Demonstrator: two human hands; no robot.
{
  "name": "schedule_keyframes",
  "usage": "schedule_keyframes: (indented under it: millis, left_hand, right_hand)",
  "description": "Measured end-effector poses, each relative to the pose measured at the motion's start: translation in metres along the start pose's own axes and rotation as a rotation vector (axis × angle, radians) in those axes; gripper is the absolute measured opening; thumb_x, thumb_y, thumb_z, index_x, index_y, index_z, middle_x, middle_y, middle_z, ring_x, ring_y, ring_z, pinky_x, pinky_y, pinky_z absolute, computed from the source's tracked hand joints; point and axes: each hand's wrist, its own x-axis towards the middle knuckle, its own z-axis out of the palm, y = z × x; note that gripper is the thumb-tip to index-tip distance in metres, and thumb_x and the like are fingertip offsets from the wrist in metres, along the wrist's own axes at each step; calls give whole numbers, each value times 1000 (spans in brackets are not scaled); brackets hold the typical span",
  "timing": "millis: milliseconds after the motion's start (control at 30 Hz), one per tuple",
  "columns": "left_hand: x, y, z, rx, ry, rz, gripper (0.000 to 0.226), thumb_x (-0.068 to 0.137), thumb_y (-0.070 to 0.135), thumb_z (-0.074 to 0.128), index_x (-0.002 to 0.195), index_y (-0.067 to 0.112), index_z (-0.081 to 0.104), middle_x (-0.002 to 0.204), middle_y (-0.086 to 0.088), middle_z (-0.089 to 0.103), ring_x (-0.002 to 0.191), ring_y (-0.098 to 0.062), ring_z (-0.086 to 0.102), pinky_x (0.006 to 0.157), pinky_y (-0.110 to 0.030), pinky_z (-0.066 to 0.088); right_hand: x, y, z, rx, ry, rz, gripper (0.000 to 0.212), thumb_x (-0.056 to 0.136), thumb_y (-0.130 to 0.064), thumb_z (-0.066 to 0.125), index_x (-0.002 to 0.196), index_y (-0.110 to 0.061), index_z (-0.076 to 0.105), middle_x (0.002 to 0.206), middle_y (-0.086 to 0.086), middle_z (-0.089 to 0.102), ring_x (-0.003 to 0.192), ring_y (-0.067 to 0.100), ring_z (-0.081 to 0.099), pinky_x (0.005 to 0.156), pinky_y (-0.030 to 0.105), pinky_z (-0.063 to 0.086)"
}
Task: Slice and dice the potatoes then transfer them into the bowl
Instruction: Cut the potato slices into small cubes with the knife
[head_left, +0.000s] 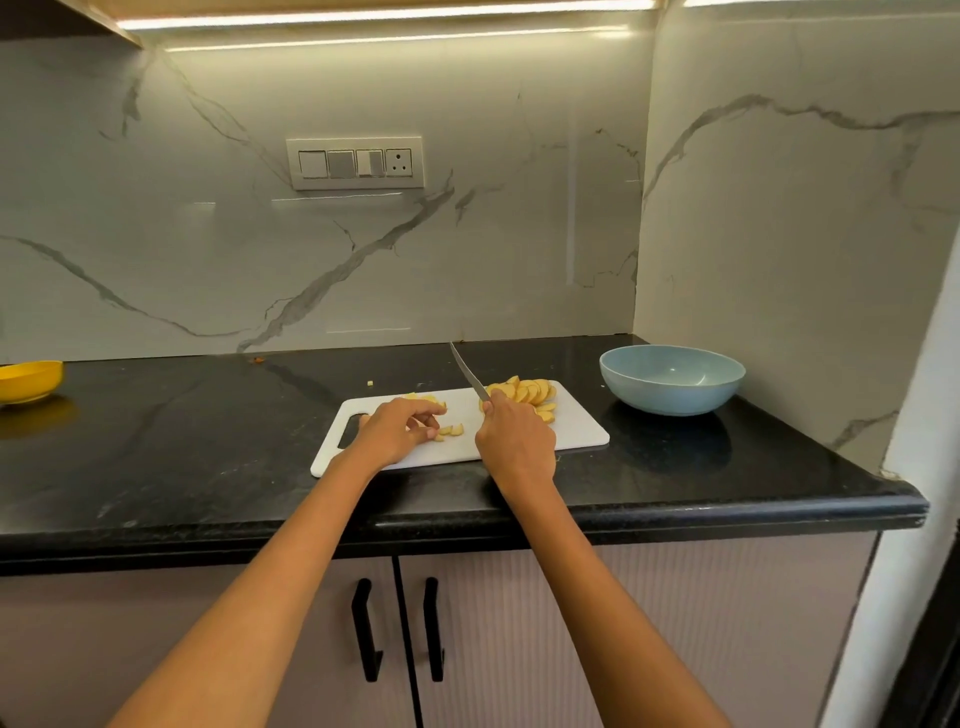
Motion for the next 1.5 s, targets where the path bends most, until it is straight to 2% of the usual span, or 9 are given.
schedule_keyframes:
  millis: [167,333,533,667,833,1033,1200,1300,1500]
  left_hand:
    - [0,8,2,-12,-18,65,37,87,3,59,121,16,60,103,-2,68,97,-18,56,95,-38,43]
    - [5,8,-3,64,-83,106,40,84,5,63,120,23,62,92,13,65,96,-14,56,96,-47,43]
    - [10,10,-7,89,-131,162,45,82,0,65,121,21,61,131,-3,55,123,-21,46,106,-42,36]
    - [9,15,-4,67,-189,153,32,85,3,62,110,23,69,118,-1,64,114,-20,54,103,-44,41]
    - [-2,10,-2,34,-63,122,18,84,17,66,96,29,73,101,6,71,99,-15,60,94,-46,45]
    - [-20,20,13,64,125,0,18,89,26,60,101,25,72,109,6,68,100,-17,56,91,-39,42]
    - [-19,18,16,-126,248,-76,27,92,8,53,117,8,64,121,-11,63,114,-25,55,91,-21,36]
    - [-19,14,14,-163,227,-101,26,89,6,58,113,6,66,120,-12,63,113,-24,55,89,-21,36]
    - [-24,17,11,-212,213,-106,26,82,9,68,108,7,69,110,-9,68,82,-10,50,76,-21,36]
  right_hand:
    - [0,0,-1,-5,-6,-1,28,101,-20,37,126,-13,49,107,7,65,91,19,63,68,24,43]
    - [-1,0,-1,1,6,-4,29,101,-18,36,126,-13,49,107,8,65,93,21,63,70,27,45]
    - [-1,0,-1,10,12,0,29,101,-20,35,126,-13,50,106,8,65,92,21,63,67,27,42]
    - [-2,-1,-2,8,8,-3,28,101,-19,37,124,-13,50,106,8,65,92,21,63,67,26,41]
    - [-3,-2,-3,-7,1,-3,28,101,-18,36,125,-13,50,105,8,65,91,20,63,65,25,41]
    - [-17,-6,-11,-83,-45,-22,27,101,-19,35,123,-12,49,101,7,65,85,20,63,60,26,37]
    - [-51,-13,-15,-282,-86,-51,22,97,-10,39,116,-8,49,101,7,64,89,21,64,61,25,36]
    - [-59,-19,-20,-331,-110,-41,23,98,-8,39,118,-6,50,108,7,59,95,22,63,71,27,44]
    - [-55,-27,-25,-403,-163,-50,25,98,-8,40,120,-8,53,112,7,59,98,19,61,67,25,36]
